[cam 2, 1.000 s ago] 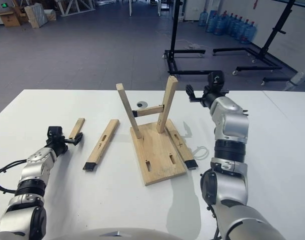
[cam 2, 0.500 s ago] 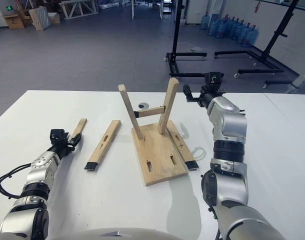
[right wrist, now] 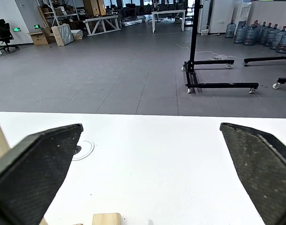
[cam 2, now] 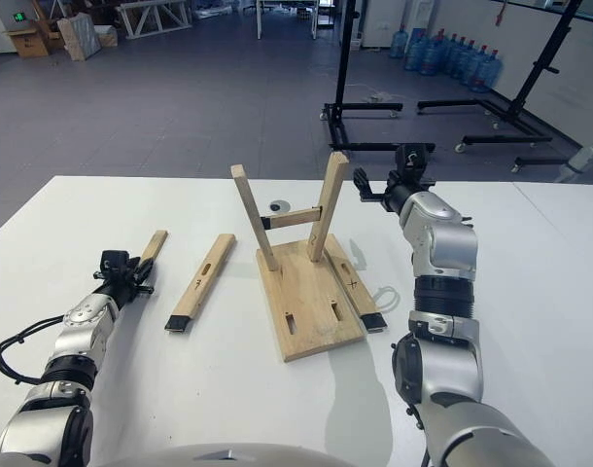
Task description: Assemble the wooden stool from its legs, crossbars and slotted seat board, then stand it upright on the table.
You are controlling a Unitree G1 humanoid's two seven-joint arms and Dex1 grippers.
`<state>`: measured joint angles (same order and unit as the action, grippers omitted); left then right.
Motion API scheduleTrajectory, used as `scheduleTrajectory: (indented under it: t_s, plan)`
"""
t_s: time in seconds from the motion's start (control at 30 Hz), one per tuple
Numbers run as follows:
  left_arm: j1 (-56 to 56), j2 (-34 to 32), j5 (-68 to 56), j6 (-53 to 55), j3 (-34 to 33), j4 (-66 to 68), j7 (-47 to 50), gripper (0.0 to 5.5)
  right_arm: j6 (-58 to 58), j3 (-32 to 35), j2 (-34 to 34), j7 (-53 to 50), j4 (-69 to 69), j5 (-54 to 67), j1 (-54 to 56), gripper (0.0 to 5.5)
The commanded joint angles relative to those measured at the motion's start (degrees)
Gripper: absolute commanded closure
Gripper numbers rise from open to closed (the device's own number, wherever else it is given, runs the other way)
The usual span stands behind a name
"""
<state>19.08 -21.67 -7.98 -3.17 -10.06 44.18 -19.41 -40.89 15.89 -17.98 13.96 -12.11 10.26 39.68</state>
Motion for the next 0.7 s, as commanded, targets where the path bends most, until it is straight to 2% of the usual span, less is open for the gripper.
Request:
scheduleTrajectory:
  t_s: [0.03, 0.17, 0.3, 0.37, 0.47, 0.53, 0.7]
  plan:
    - [-5.88, 0.89, 1.39, 11.92, 2.41, -0.98, 0.01, 4.24, -0.67, -0.59, 0.14, -0.60, 0.51, 0.87, -0.59, 0.10]
    - [-6.54, -0.98, -1.65, 14.35, -1.44, -12.41, 2.06, 4.24, -0.20, -0.06, -0.66, -0.81, 0.08, 1.34, -0.31, 0.10]
    - [-4.40, -3.13, -7.75, 16.45, -8.47, -32.43, 4.22, 4.25, 2.75, 3.06, -4.78, -1.59, -2.86, 1.35, 2.02, 0.10]
    - [-1.84, -5.16, -9.65, 17.99, -9.60, -42.21, 3.79, 4.25, 3.90, 5.04, -7.73, -1.43, -4.83, 1.96, 4.49, 0.10]
    - [5.40, -7.80, -12.52, 22.13, -7.04, -55.41, 1.85, 4.25, 2.86, 8.53, -11.24, 0.42, -6.79, 5.79, 10.14, 0.10]
    - [10.14, -7.66, -14.71, 25.08, -4.39, -60.32, 0.94, 4.25, -1.62, 10.87, -10.98, 2.18, -5.24, 11.72, 14.64, 0.10]
    - [14.16, -5.85, -17.21, 29.00, 4.10, -64.84, -3.41, 4.25, -20.65, 15.28, -1.96, 2.04, 4.92, 33.72, 22.19, 0.10]
